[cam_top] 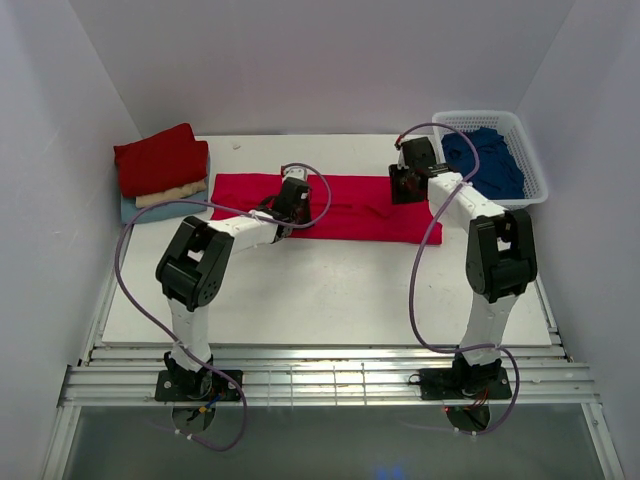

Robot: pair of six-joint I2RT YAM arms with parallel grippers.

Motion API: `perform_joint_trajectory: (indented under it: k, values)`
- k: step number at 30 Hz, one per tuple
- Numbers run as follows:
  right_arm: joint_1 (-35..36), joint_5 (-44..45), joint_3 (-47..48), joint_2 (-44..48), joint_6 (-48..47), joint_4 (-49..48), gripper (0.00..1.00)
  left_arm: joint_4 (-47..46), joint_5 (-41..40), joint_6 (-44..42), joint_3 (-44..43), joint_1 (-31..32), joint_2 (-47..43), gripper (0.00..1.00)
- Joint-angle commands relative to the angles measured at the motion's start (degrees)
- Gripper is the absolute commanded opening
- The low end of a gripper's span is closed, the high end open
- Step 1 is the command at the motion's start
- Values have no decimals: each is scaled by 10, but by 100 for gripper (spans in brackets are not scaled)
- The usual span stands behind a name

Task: Fold and stack the t-shirts
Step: Fold the tshirt

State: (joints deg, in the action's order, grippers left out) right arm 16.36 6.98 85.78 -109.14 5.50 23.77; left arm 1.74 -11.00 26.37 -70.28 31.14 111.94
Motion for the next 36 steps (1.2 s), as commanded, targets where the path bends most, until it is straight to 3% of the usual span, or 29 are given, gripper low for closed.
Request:
perform_joint_trajectory:
  k: [1, 21, 26, 33, 36]
  values:
    - [9, -61, 0, -6, -11, -36, 43, 3, -2, -4, -34, 3, -7, 26]
    - [35, -82, 10, -76, -12, -36, 42, 2, -18, -8, -6, 3, 12, 27]
    - [38, -52, 46, -97, -17, -21, 36, 0, -24, -6, 4, 3, 6, 27]
    - [45, -2, 69, -110, -29, 7, 35, 0, -31, -6, 11, 3, 0, 27]
    - [46, 9, 76, -117, -32, 11, 22, 0, -31, -7, 12, 3, -1, 27]
